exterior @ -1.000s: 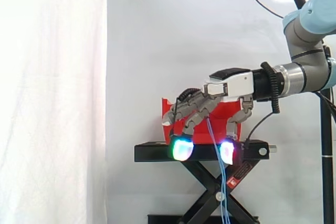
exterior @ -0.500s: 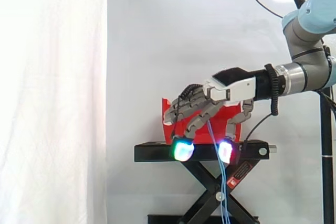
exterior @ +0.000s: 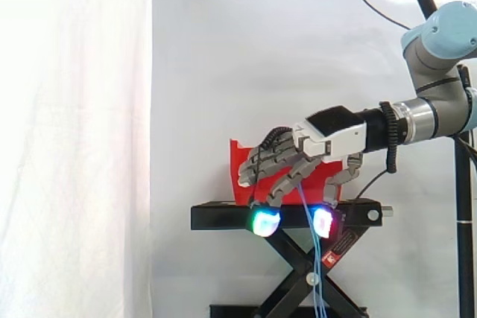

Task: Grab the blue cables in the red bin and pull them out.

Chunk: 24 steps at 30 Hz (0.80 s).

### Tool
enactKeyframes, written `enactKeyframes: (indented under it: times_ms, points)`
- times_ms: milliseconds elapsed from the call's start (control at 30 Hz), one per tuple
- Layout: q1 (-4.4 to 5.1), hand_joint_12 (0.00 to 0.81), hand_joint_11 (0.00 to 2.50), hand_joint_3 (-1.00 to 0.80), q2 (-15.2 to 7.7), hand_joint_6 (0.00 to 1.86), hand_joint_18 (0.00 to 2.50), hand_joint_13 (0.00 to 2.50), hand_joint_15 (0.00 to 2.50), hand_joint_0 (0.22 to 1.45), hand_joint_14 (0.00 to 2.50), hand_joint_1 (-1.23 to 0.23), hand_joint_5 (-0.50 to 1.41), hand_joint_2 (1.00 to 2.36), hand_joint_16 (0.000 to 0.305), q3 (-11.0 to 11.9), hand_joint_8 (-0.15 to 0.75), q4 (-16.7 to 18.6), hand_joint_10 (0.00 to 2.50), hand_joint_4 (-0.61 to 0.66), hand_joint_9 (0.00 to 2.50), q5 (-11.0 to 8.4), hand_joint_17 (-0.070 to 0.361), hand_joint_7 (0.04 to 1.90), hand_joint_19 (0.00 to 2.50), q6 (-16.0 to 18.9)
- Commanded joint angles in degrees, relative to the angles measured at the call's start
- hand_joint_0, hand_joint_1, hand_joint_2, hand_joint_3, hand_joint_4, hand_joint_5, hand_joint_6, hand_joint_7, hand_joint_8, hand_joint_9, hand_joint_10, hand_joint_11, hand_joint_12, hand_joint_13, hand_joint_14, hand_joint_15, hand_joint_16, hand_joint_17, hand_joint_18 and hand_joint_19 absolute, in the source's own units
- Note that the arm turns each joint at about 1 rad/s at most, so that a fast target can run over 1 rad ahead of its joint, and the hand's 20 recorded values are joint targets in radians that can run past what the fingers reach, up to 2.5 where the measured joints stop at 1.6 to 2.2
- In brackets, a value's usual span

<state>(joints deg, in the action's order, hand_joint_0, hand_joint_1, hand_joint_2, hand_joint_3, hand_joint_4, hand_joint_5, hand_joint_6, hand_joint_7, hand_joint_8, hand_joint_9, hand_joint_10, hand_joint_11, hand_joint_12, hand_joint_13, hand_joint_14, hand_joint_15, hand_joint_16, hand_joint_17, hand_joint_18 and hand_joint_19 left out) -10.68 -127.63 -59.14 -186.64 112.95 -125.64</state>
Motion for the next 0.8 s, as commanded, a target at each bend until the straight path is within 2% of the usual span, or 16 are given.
enactKeyframes:
  times_ms: [0, 100, 400, 767]
  points:
    - [-0.66, 0.335, 0.05, -1.00, 0.0, 0.01, 0.25, 0.30, 0.15, 0.77, 0.01, -1.08, 0.57, 1.00, 0.049, 0.0, 0.187, -0.7, 0.00, -0.06, 0.33, 0.96, 0.109, 0.64, 0.24, -2.5]
    - [-0.84, 0.335, 0.05, -1.00, 0.0, 0.01, 0.25, 0.30, 0.15, 0.78, 0.01, -1.07, 0.57, 1.00, 0.049, 0.0, 0.187, -1.8, 0.00, -0.06, 0.33, 1.22, 0.109, 0.64, 0.24, -3.7]
    - [-1.37, 0.334, 0.05, -1.00, 0.0, 0.01, 0.25, 0.30, 0.16, 0.78, 0.01, -1.08, 0.59, 1.00, 0.048, 0.6, 0.186, -1.9, 0.00, -0.06, 0.33, 1.75, 0.109, 0.66, 0.24, -5.0]
    - [-1.98, 0.333, 0.06, -1.00, 0.0, 0.00, 0.26, 0.31, 0.15, 0.79, 0.01, -1.08, 0.63, 1.00, 0.048, 1.0, 0.187, -0.3, 0.00, -0.07, 0.35, 2.28, 0.108, 0.74, 0.24, -6.5]
